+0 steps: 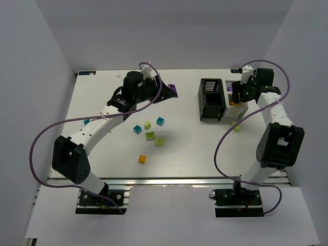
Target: Sort the legos into containers by color
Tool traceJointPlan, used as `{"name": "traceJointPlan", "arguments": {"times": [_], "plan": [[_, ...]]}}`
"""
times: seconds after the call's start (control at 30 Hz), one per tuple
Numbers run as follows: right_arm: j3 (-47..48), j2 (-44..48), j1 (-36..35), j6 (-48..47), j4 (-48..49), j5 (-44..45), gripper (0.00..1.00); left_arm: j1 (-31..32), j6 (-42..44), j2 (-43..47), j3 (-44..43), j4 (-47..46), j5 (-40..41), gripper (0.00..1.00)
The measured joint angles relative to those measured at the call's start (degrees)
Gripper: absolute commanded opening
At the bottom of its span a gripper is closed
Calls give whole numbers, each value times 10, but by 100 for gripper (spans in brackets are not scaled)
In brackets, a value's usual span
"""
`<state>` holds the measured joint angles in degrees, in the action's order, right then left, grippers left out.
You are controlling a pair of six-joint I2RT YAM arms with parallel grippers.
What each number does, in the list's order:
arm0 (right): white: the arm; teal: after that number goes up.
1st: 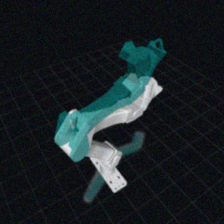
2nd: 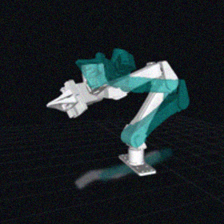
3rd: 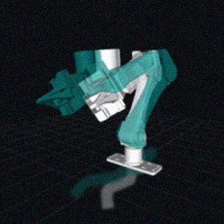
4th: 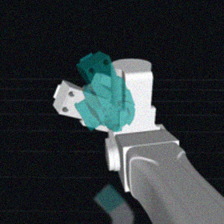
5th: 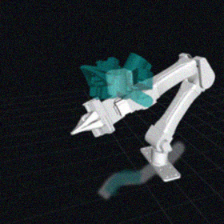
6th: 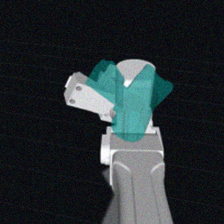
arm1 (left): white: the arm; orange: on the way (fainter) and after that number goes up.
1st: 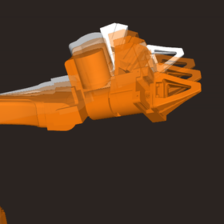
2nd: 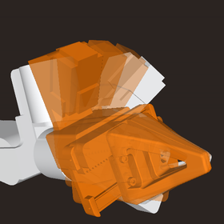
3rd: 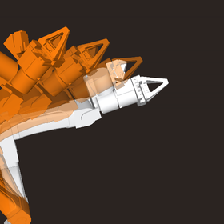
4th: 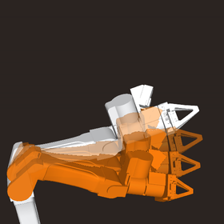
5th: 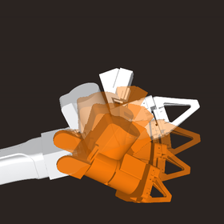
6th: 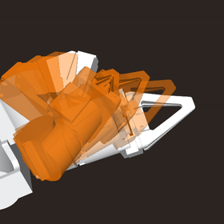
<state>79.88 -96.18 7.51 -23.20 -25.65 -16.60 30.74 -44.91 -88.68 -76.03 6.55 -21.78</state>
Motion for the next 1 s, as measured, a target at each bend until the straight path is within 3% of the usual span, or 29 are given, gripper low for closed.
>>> {"name": "traceJointPlan", "arguments": {"times": [0.07,0.1,0.3,0.43,0.63,0.83,1.0], "plan": [[0,0,0,-6,1,-3,87,2,2,0,0,-7,-9,11],[0,1,2,-10,1,-8,89,3,5,0,0,-11,-14,11],[-6,32,3,-84,0,-117,89,29,47,6,31,-40,-28,12],[-6,73,-9,-57,5,-244,86,66,102,42,116,-67,-10,11],[6,77,-121,161,49,-310,85,87,171,130,235,-111,63,9],[1,77,-265,362,60,-243,86,87,202,169,254,-148,130,8],[-3,77,-314,458,74,-221,86,89,212,169,259,-156,159,8]]}}
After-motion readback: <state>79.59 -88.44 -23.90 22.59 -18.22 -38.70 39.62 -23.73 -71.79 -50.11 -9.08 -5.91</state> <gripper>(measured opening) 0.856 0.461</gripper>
